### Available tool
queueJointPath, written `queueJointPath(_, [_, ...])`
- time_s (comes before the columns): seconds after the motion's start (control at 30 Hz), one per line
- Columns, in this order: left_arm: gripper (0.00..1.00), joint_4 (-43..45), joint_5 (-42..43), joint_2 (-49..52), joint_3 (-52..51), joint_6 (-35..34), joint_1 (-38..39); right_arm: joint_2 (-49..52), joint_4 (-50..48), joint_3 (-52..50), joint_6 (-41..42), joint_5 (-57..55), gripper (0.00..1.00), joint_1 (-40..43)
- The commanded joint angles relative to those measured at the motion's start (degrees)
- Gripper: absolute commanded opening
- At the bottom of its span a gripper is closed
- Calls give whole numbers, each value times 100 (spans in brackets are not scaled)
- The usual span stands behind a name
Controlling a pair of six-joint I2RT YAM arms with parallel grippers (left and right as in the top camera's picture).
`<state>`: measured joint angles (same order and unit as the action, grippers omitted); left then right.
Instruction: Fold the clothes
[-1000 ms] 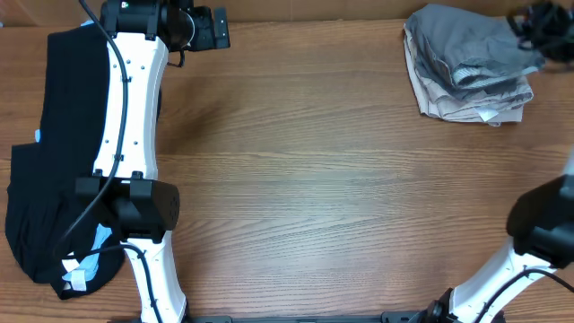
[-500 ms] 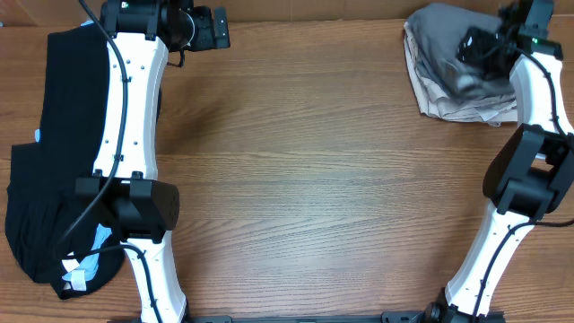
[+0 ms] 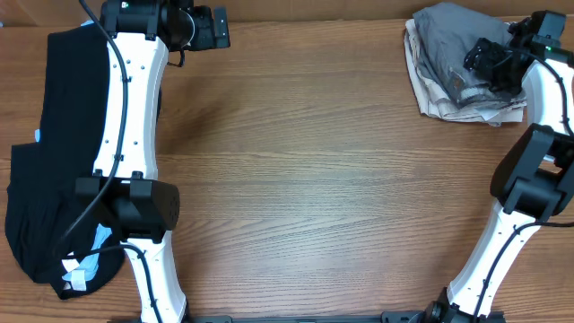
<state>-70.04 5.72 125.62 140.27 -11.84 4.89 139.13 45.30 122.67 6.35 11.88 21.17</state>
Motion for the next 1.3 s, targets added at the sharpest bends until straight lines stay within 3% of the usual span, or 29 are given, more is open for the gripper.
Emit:
queueJointPath(0.0, [100, 15, -37, -26, 2, 92, 28, -457, 245, 286, 61, 238, 100, 52])
queueJointPath(0.1, [100, 22, -37, -26, 2, 94, 28, -756, 601, 446, 33, 236, 100, -9])
queueJointPath(0.17, [100, 24, -37, -26, 2, 92, 28, -887, 870, 448, 103, 234, 90, -46])
queueJointPath(0.2, [100, 24, -37, -26, 2, 92, 28, -901, 990, 448, 142, 238, 82, -57])
queueJointPath(0.3, [100, 22, -37, -26, 2, 94, 28, -881, 1436, 411, 186, 236, 34, -101])
queueJointPath(0.37, [100, 22, -37, -26, 2, 94, 28, -850, 1615, 308, 234, 236, 18, -138])
queueJointPath(0.43, [100, 22, -37, -26, 2, 92, 28, -811, 1679, 168, 267, 236, 11, -186])
queueJointPath(0.83, [100, 20, -37, -26, 2, 92, 28, -699, 219, -1473, 363, 232, 9, -675])
queueJointPath(1.07, [100, 20, -37, -26, 2, 92, 28, -892, 682, -857, 415, 391, 6, -557])
queueJointPath(1.13, [100, 7, -35, -26, 2, 92, 28, -1056, 1051, -428, 361, 612, 10, -490])
queueJointPath(1.27, [100, 2, -35, -26, 2, 92, 28, -1410, 2103, 686, 17, 966, 33, -448])
